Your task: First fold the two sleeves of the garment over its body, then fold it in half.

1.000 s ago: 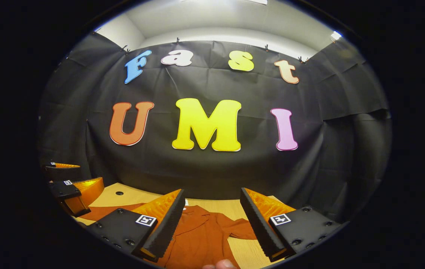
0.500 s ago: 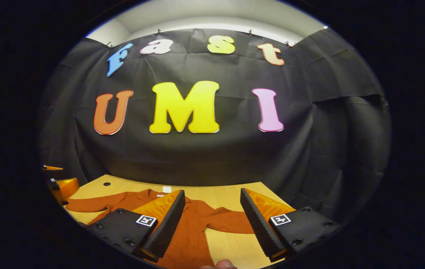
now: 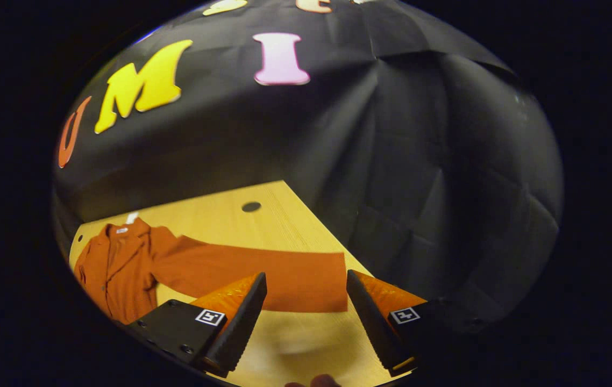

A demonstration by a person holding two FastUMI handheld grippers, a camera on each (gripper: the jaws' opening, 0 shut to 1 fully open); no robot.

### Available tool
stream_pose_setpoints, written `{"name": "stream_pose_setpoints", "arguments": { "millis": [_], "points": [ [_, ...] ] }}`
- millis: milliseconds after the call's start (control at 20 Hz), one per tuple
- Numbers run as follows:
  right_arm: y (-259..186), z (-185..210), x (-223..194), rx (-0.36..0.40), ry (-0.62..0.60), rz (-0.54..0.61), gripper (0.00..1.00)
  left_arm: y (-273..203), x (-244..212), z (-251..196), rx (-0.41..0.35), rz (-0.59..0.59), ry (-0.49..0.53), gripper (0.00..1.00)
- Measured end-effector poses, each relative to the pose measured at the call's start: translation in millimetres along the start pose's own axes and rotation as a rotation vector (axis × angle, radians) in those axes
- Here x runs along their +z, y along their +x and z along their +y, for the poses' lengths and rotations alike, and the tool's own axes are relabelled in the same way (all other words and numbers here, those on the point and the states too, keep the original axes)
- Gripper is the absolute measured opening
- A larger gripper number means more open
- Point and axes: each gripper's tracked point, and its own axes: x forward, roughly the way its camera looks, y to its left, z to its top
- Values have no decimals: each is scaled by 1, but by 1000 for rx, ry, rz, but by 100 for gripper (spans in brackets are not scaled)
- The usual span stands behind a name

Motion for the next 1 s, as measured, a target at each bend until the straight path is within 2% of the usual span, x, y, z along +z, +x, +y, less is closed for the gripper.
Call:
{"name": "stream_pose_setpoints", "arguments": {
  "millis": [100, 150, 200, 300, 450, 650, 700, 750, 800, 900, 1000],
  "points": [
    [28, -10, -17, -26, 13, 72, 97, -3, 0, -1, 25, 16, 6, 100],
    [40, -13, -24, -36, 14, 98, 94, -4, -2, -1, 36, 25, 6, 100],
    [48, -14, -31, -32, 10, 118, 97, -6, -4, -3, 46, 37, 6, 100],
    [55, -14, -40, -27, 2, 144, 94, -6, -4, -7, 59, 53, 5, 99],
    [62, -18, -42, -39, 28, 174, 97, -3, -5, -10, 67, 61, 11, 99],
    [62, -18, -42, -19, 20, 159, 94, 4, -8, -15, 53, 72, 10, 100],
    [63, -14, -44, -14, 21, 151, 84, 6, -9, -15, 46, 75, 11, 99],
    [67, -10, -48, -7, 28, 150, 78, 8, -9, -16, 41, 75, 12, 100],
    [66, -8, -47, -1, 33, 149, 65, 9, -8, -16, 35, 77, 12, 100],
    [68, -10, -46, 7, 32, 154, 48, 11, -8, -12, 27, 69, 17, 99],
    [63, -9, -44, 24, 54, 164, 46, 11, -7, -5, 26, 62, 17, 99]
  ]
}}
